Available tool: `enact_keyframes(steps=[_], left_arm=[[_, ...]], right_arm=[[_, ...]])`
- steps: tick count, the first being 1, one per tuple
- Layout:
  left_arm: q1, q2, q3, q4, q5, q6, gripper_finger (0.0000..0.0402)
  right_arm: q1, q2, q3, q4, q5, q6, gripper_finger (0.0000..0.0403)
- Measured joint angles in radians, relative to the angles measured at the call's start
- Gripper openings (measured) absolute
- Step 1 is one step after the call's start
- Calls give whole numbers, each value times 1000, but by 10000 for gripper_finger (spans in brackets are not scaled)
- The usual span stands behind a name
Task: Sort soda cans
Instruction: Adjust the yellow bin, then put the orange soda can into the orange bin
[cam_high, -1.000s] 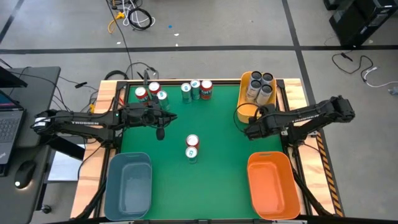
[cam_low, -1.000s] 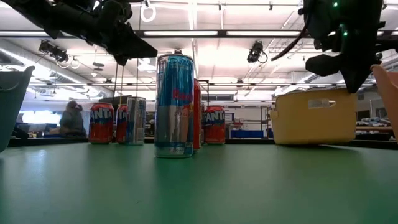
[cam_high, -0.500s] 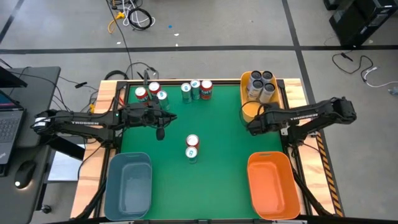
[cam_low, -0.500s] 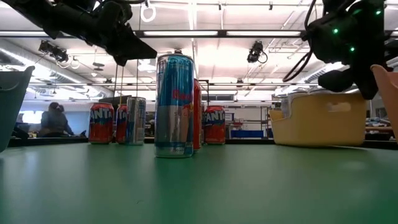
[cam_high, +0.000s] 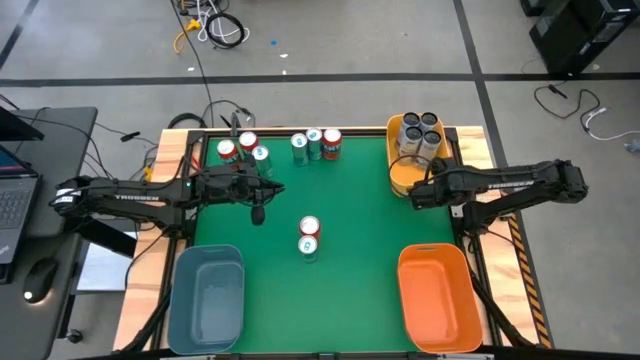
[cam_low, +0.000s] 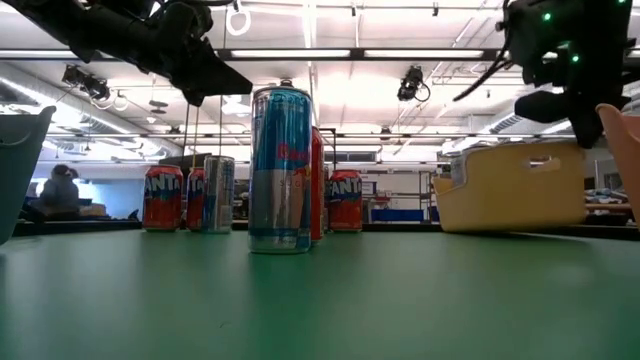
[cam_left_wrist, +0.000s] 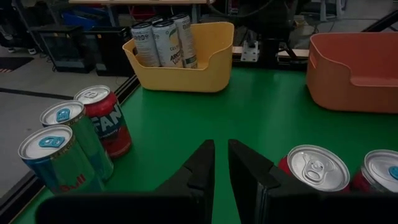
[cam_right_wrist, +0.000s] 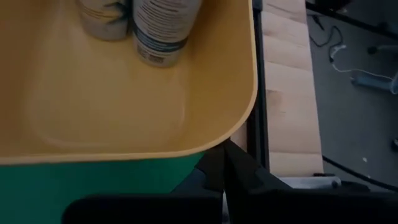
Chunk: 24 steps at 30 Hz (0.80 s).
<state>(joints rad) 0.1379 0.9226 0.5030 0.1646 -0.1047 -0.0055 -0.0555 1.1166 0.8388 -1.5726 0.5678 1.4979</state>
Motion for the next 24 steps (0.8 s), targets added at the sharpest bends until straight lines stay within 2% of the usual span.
enact_keyframes(steps=[19,21,24], left_arm=[[0,0,0,0,0,0,50],[0,0,0,0,0,-1,50],[0,0,0,-1,0,-2,50]], right_arm=[[2,-12,64,5,7,-169,0],[13,-12,65,52,-7,-216,0],[39,-11,65,243,-49,-356,0]])
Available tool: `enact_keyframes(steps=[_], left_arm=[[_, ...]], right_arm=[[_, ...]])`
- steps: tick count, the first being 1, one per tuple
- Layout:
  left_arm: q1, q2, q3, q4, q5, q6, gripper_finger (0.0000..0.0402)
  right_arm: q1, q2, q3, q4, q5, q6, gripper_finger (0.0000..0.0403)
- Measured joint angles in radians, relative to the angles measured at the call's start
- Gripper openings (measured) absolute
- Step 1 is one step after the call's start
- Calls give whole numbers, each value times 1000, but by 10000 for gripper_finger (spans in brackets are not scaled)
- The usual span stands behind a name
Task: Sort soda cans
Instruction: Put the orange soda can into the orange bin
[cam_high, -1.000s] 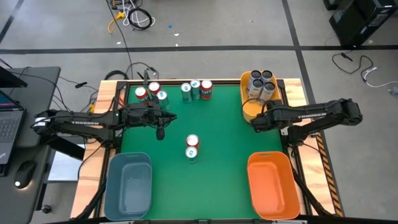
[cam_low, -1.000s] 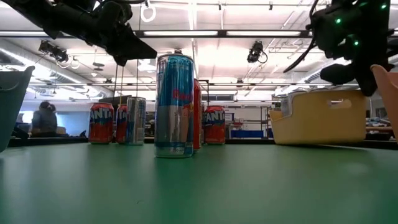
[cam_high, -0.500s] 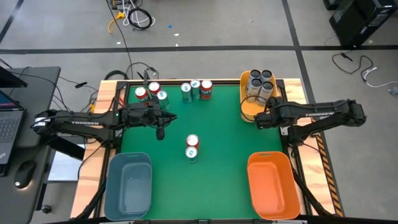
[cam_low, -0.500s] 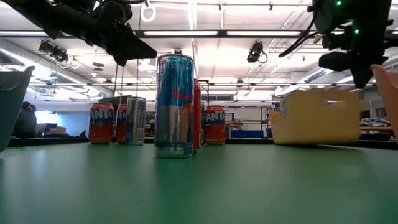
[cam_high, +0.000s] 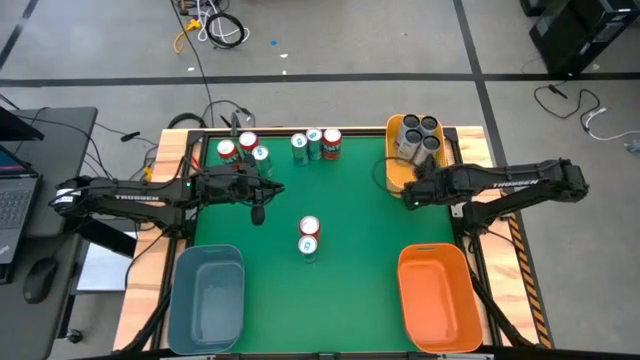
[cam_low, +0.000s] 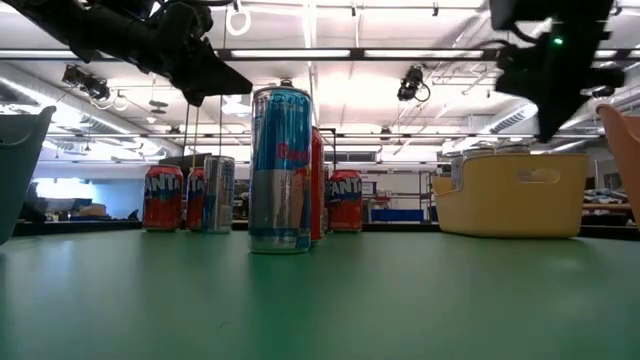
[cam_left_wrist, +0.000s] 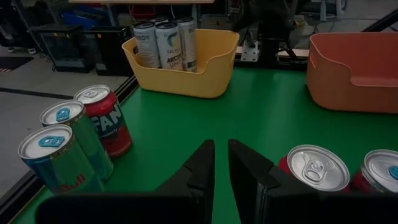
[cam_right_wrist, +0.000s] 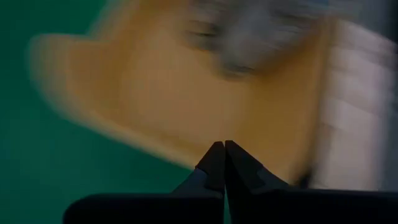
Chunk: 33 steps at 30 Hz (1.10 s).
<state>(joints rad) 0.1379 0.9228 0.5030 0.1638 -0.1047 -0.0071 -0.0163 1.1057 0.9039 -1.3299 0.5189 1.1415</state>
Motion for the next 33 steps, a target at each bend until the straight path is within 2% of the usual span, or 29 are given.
enact_keyframes(steps=[4,6,11,13,15,17,21,24,29,33], left_arm=[[0,0,0,0,0,0,50],[0,0,0,0,0,0,50],[0,0,0,-6,0,-1,50],[0,0,0,-5,-26,-31,50],[12,0,0,-5,-92,-81,49],[37,0,0,-5,-107,-95,42],[84,0,-1,22,-18,-79,12],[121,0,-46,131,43,-75,5],[194,0,-161,341,223,-84,4],[217,0,-208,402,262,-83,3]], right_arm=[[32,6,0,294,-21,-206,0],[33,13,1,382,-23,-273,0],[-34,54,1,390,-23,-348,0],[-61,70,-1,442,-41,-430,0],[-78,84,-1,585,-77,-561,0],[-93,102,-1,776,-115,-682,1],[-167,169,0,1145,-252,-850,18],[-232,241,0,1334,-349,-905,42],[-307,373,0,1539,-366,-967,103],[-345,456,0,1648,-360,-979,172]])
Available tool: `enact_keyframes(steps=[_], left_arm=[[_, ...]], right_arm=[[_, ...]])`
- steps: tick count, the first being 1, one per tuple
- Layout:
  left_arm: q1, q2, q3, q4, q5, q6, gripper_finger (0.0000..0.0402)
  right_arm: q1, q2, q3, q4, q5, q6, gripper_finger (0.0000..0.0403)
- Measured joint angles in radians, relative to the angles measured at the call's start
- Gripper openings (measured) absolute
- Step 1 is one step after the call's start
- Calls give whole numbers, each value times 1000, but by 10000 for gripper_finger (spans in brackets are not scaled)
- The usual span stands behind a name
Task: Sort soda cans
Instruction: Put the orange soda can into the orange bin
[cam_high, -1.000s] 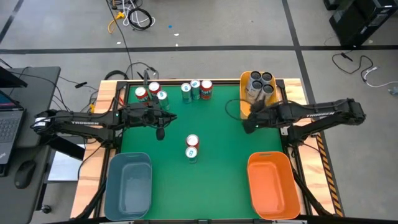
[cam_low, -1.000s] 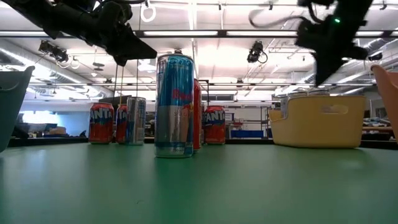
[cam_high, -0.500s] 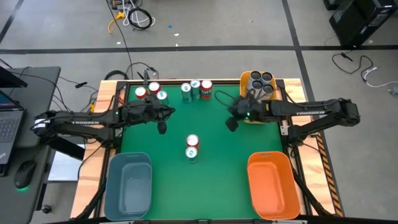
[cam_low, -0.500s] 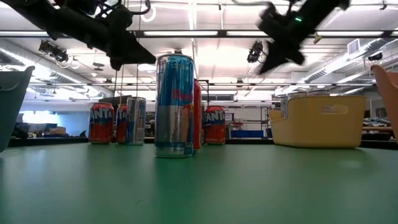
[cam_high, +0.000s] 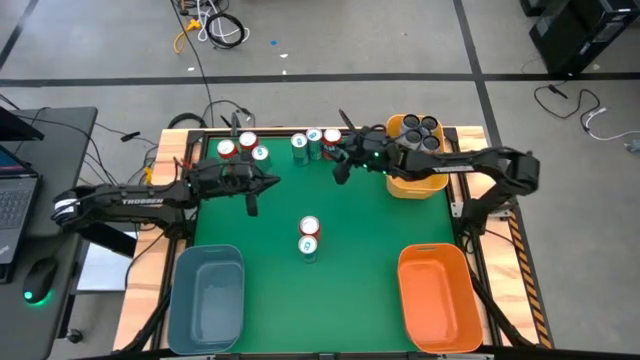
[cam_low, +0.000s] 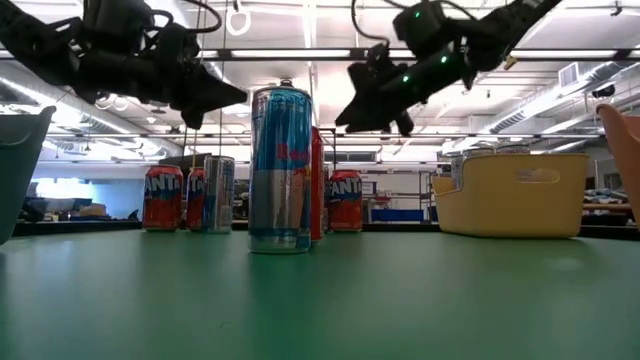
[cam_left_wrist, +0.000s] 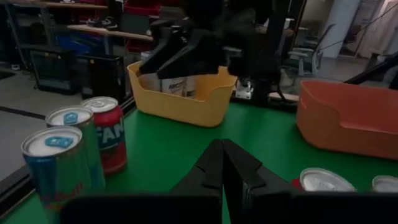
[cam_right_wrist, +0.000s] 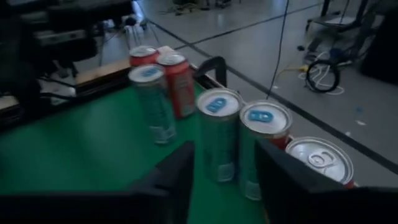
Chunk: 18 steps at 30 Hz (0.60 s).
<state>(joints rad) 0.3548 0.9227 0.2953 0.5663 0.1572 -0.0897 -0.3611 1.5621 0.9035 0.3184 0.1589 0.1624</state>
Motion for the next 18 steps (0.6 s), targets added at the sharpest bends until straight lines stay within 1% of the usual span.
enact_keyframes(steps=[5,8,10,14,16,18], left_arm=[[27,0,-7,-4,0,33,2],[42,0,-7,-3,0,44,2],[48,0,-7,-10,1,53,2],[52,0,-7,-19,2,55,2],[52,0,-7,-19,5,56,2],[52,0,-7,-19,6,56,2]], right_arm=[[-40,83,0,76,64,16,271],[-60,131,0,114,80,25,322],[-72,160,0,124,80,22,350],[-98,204,14,146,84,15,388],[-109,225,27,152,89,9,397],[-120,245,44,155,91,-4,396]])
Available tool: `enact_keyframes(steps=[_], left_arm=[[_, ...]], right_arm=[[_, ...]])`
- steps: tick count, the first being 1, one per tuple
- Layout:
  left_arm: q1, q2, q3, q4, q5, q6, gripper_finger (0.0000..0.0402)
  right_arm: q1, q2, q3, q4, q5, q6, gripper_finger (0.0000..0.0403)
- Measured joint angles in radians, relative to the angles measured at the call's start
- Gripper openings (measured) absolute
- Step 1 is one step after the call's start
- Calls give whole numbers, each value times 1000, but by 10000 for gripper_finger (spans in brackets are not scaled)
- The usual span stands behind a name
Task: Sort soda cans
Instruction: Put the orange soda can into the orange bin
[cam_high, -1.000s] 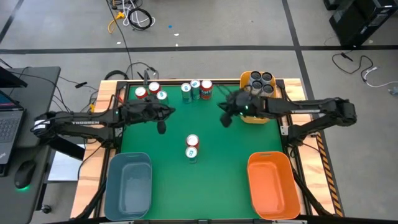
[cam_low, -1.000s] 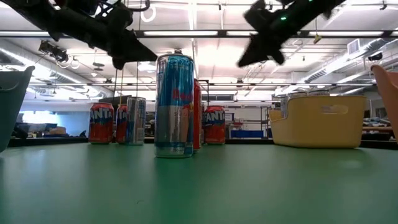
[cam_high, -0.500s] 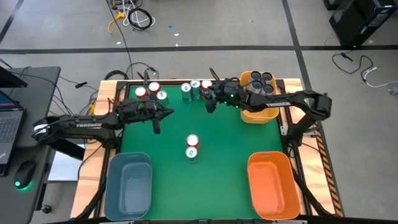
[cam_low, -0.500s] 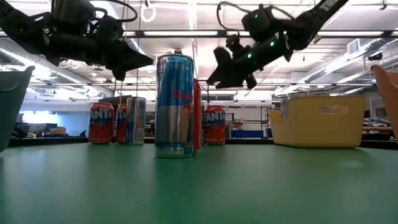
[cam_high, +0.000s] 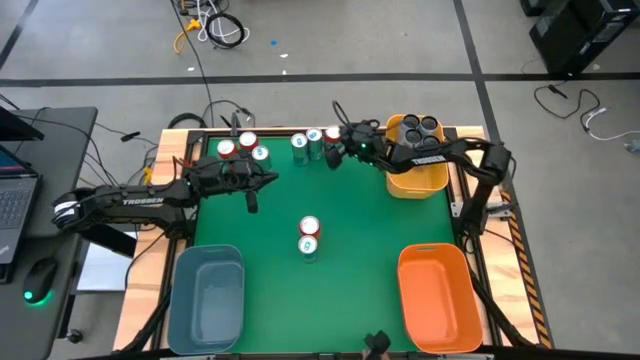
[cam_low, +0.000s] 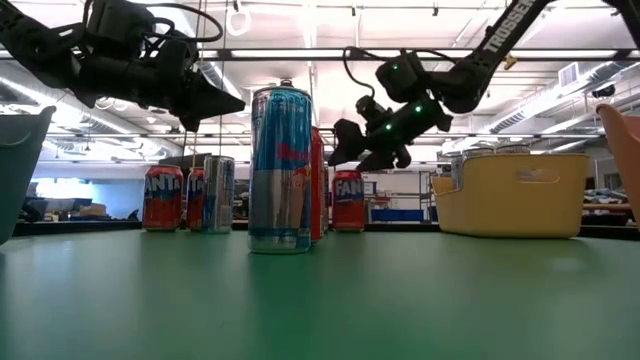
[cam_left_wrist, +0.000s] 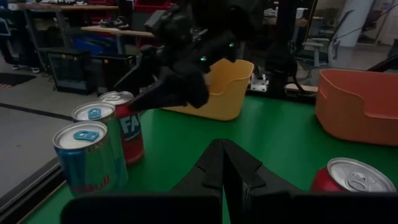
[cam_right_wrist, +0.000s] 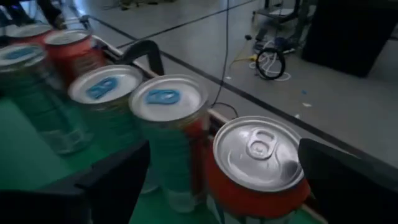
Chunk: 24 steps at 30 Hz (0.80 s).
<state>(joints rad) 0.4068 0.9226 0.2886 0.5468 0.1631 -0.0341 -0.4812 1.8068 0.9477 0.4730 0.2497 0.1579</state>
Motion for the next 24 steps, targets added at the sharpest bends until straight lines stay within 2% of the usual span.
enact_keyframes(steps=[9,24], left_arm=[[0,0,0,-12,0,0,2],[0,0,0,-43,-1,-2,2]], right_arm=[[-25,37,36,-7,12,-40,375],[19,-54,29,-117,12,-84,378]])
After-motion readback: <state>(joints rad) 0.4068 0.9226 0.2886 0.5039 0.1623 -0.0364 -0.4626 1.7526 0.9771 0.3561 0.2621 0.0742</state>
